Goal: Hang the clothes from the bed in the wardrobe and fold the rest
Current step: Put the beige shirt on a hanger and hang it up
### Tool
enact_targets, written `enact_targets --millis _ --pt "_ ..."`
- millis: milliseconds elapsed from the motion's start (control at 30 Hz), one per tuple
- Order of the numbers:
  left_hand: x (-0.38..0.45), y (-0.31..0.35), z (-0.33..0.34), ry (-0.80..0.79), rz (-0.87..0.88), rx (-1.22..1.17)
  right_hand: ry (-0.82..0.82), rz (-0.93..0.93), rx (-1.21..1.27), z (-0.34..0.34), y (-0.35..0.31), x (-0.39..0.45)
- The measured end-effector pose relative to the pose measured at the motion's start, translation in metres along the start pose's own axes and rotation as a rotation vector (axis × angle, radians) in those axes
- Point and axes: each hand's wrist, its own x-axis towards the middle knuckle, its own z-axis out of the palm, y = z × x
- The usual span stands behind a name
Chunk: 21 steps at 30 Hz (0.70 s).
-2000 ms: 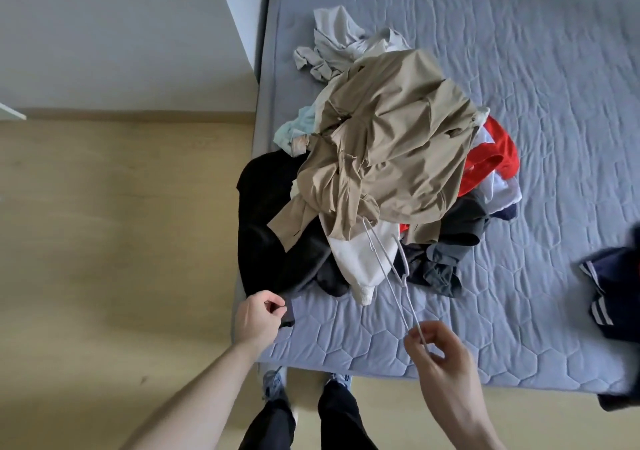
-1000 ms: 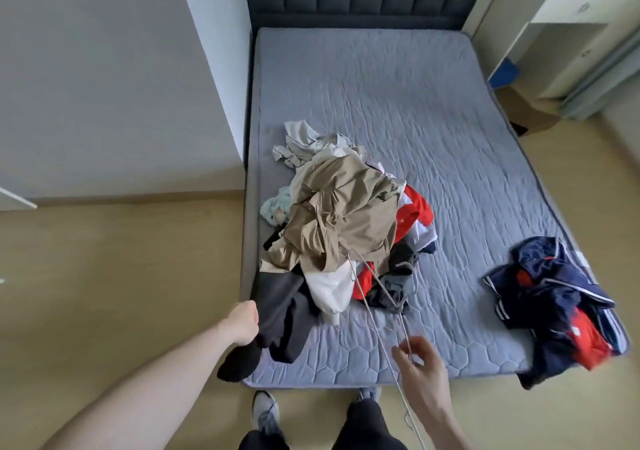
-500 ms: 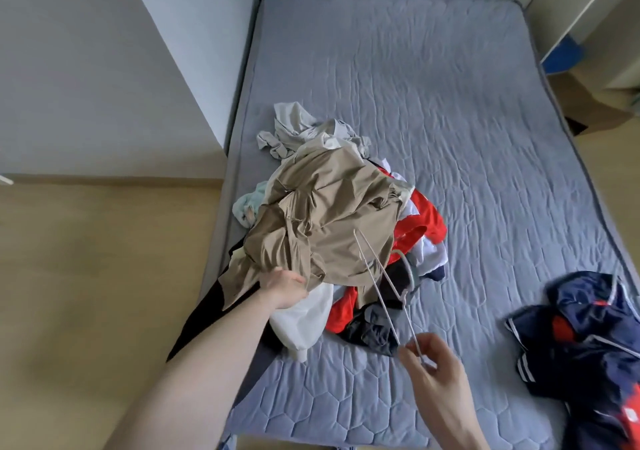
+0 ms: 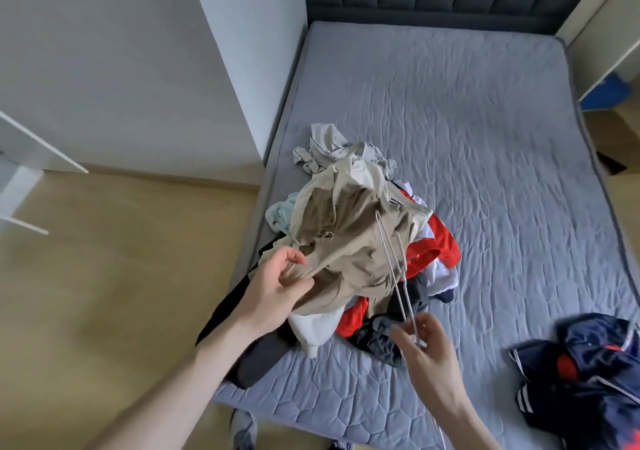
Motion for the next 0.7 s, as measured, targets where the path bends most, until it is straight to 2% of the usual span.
enact_targets --millis 67,167,300,467,533,600,700 --pt "-0.031 0.048 -0.035 -0.035 0.039 -0.086 -0.047 -0.021 0.031 0.007 -0.041 -0.015" --pt "-0.066 0.112 -0.066 -0.107 0.029 -0.266 -0.229 -0.066 0.087 0.026 -0.092 -0.041" --pt "-0.121 0.172 -0.092 -0.279 0.036 -0.552 -0.429 -0.149 0.166 0.059 -0.133 -0.098" --pt "-0.154 0.216 -0.126 -0.322 0.227 -0.448 -0.485 -0.222 0.367 0.076 -0.161 -0.149" --pt "-0.155 0.233 -0.147 -0.309 0.293 -0.385 -0.506 -0.276 0.346 0.082 -0.170 -0.167" --pt "-0.157 0.253 -0.165 -0.299 0.402 -0.275 -0.394 -0.318 0.235 0.093 -0.185 -0.181" --pt "-0.152 0.274 -0.189 -0.160 0.618 -0.092 -0.049 -0.416 0.193 0.106 -0.219 -0.188"
